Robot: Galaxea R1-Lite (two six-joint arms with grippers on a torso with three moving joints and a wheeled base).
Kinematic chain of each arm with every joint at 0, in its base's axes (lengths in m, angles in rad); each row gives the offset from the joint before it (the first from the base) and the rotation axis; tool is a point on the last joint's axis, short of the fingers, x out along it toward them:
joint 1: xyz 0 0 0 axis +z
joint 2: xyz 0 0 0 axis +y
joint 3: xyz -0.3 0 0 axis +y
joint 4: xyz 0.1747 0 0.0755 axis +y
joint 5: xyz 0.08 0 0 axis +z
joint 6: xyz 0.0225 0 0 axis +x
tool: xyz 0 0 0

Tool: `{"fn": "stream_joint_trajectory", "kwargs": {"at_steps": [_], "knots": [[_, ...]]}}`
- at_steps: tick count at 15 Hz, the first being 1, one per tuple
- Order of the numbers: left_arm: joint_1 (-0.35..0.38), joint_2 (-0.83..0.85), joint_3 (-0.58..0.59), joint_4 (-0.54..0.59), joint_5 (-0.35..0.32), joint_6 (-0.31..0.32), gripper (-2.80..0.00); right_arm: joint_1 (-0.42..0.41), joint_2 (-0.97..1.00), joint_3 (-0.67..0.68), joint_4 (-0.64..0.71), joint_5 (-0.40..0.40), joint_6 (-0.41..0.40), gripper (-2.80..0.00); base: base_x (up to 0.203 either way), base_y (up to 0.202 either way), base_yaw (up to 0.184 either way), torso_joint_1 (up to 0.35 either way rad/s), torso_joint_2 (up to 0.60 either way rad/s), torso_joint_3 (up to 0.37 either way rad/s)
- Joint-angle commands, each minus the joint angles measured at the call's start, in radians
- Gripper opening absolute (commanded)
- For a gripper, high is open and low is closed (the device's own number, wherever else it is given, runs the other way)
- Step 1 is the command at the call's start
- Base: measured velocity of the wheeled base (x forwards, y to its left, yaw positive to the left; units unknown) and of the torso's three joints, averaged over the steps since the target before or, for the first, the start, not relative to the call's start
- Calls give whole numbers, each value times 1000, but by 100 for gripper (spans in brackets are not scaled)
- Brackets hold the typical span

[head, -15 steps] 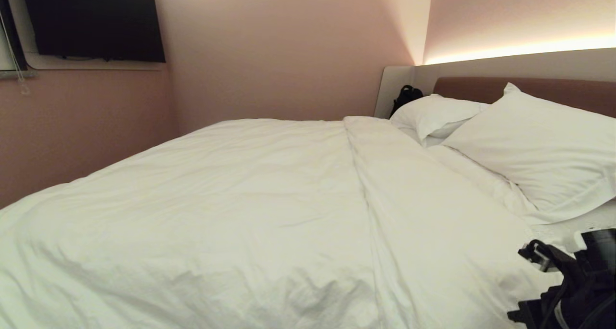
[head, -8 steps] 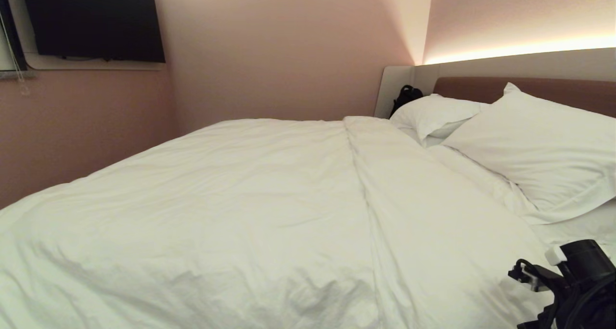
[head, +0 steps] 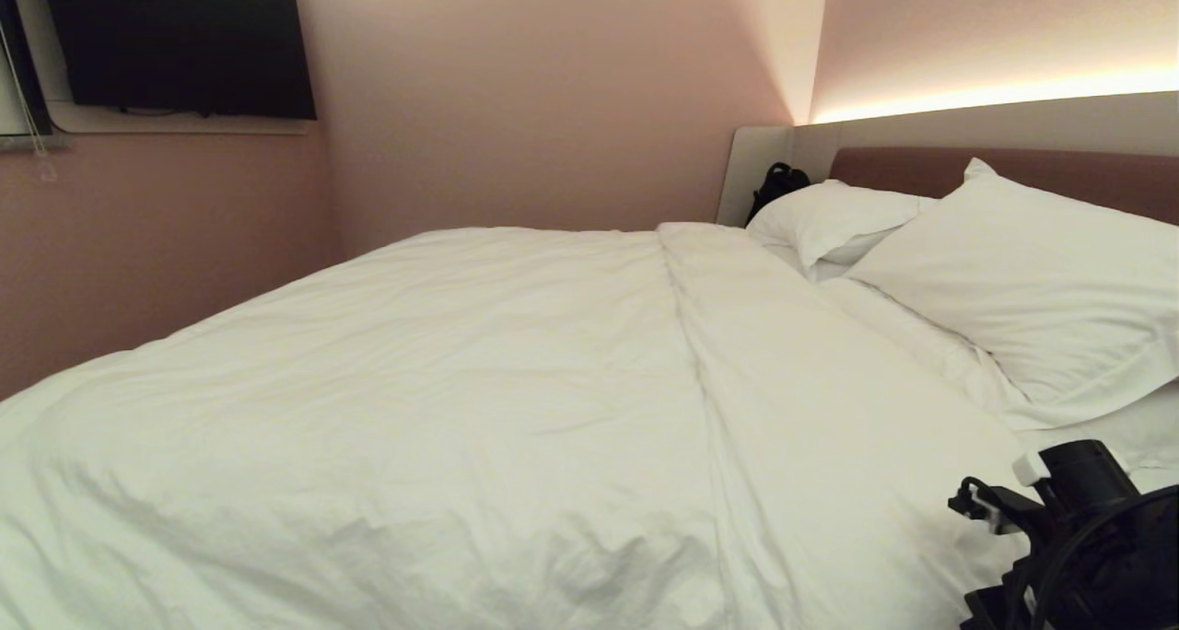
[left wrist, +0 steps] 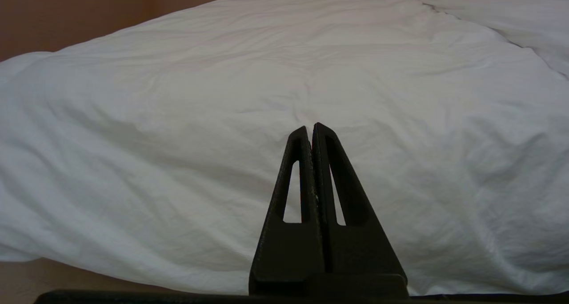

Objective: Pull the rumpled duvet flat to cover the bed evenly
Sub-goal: Flatten the corners of the folded blanket

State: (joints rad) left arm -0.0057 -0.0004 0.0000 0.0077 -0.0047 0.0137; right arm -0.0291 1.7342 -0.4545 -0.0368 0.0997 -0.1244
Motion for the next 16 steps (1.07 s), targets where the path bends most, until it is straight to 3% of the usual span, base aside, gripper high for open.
{"fn": "stream_joint_trajectory", "kwargs": {"at_steps": [1, 16], "knots": [[0, 0, 0, 0, 0, 0, -280, 0, 35, -3, -3, -8, -20, -280, 0, 0, 0, 0, 0, 0], [0, 0, 0, 0, 0, 0, -280, -8, 133, -9, -71, -28, -77, -280, 0, 0, 0, 0, 0, 0]]}}
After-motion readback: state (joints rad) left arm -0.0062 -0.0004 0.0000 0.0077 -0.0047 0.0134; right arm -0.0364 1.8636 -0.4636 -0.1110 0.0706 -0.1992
